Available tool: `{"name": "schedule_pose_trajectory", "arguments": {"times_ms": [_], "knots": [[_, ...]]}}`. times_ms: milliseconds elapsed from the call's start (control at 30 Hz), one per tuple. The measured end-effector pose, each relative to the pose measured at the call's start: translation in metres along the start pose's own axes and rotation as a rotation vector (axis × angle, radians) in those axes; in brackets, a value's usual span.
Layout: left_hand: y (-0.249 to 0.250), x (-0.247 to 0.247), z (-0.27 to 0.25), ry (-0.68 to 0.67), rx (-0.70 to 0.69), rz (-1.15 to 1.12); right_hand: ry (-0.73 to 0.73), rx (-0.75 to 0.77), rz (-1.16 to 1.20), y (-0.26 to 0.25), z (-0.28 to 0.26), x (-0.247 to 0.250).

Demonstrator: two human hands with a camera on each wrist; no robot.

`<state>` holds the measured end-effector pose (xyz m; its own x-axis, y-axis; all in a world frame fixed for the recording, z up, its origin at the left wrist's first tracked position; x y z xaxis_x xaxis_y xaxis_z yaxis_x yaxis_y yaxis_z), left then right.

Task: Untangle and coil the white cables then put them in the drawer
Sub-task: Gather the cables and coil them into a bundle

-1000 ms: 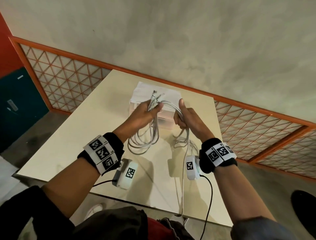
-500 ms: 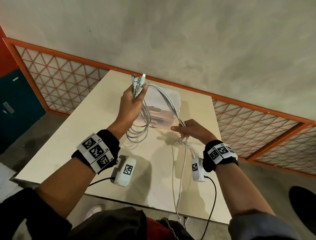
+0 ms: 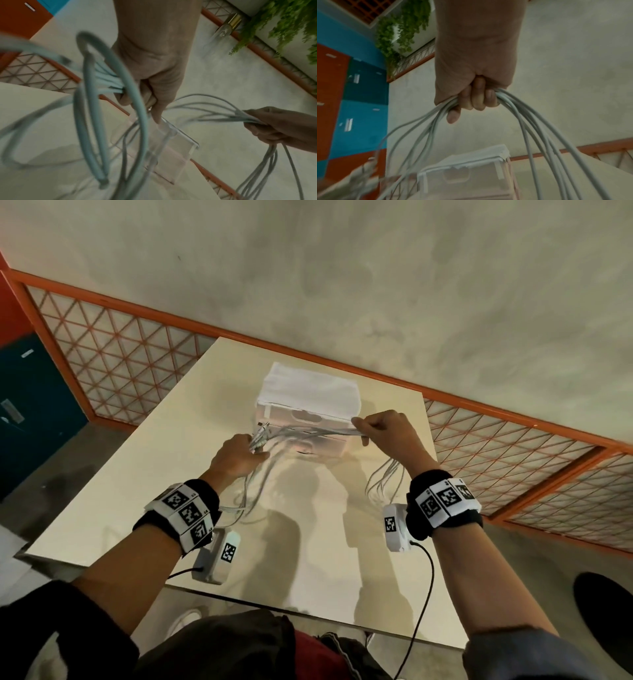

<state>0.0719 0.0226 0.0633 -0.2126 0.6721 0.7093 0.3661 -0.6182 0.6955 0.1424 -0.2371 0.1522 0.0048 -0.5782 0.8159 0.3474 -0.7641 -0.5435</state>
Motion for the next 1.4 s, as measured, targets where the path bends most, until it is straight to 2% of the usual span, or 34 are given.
{"name": "schedule_pose_trajectory", "arguments": {"times_ms": [67,133,167,200,267,367,433,500,567,700,833,933,1033,1133,1200,1267,1333,1400], "knots": [[0.006,0.005,-0.001,0.040,-0.012,-0.076,-0.041,0.009,-0.074,0.003,-0.001,-0.008],[0.019,0.011,-0.006,0.098,-0.069,-0.257,-0.093,0.024,-0.096,0.003,-0.003,-0.019],[0.029,0.013,-0.010,0.082,-0.112,-0.363,-0.117,0.037,-0.097,0.003,-0.004,-0.025],[0.039,0.013,-0.016,0.022,-0.147,-0.445,-0.134,0.058,-0.090,0.000,-0.006,-0.031],[0.057,0.008,-0.030,-0.194,-0.183,-0.513,-0.171,0.122,0.000,-0.009,-0.007,-0.040],[0.069,-0.010,-0.043,-0.516,-0.104,-0.624,-0.202,0.092,0.292,-0.021,-0.005,-0.045],[0.070,-0.015,-0.046,-0.619,-0.040,-0.644,-0.196,0.049,0.393,-0.023,-0.002,-0.042],[0.072,-0.016,-0.046,-0.659,-0.049,-0.617,-0.195,0.012,0.470,-0.018,-0.003,-0.039],[0.076,-0.011,-0.046,-0.618,-0.098,-0.595,-0.160,-0.049,0.521,-0.011,-0.008,-0.036],[0.088,0.009,-0.040,-0.439,-0.235,-0.608,-0.131,-0.179,0.542,0.012,-0.017,-0.038],[0.092,0.027,-0.030,-0.221,-0.339,-0.519,-0.103,-0.208,0.450,0.029,-0.023,-0.051],[0.087,0.030,-0.027,-0.151,-0.377,-0.444,-0.016,-0.241,0.436,0.040,-0.018,-0.055],[0.078,0.024,-0.026,-0.154,-0.374,-0.297,0.026,-0.268,0.423,0.050,-0.012,-0.053],[0.061,0.014,-0.023,-0.261,-0.320,-0.120,-0.062,-0.267,0.308,0.062,-0.011,-0.050],[0.052,0.009,-0.024,-0.316,-0.301,-0.159,-0.153,-0.226,0.160,0.069,-0.010,-0.056],[0.051,0.007,-0.031,-0.347,-0.294,-0.269,-0.122,-0.154,0.094,0.072,-0.007,-0.065],[0.054,0.004,-0.036,-0.363,-0.279,-0.370,-0.065,-0.094,0.151,0.061,-0.003,-0.067],[0.056,0.003,-0.037,-0.369,-0.283,-0.450,-0.092,-0.087,0.252,0.039,0.002,-0.064]]}}
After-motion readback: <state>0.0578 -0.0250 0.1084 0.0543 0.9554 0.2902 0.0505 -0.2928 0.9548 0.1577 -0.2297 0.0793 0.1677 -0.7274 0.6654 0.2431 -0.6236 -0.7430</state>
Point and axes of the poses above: each hand's wrist, its own z-axis towards the middle knuckle, its own x-axis out of the back of the hand, y = z × x, the point moved 1 cm from there along z, towards the middle knuckle, and after that the axes turned 7 degrees about y, right-handed, at the moved point
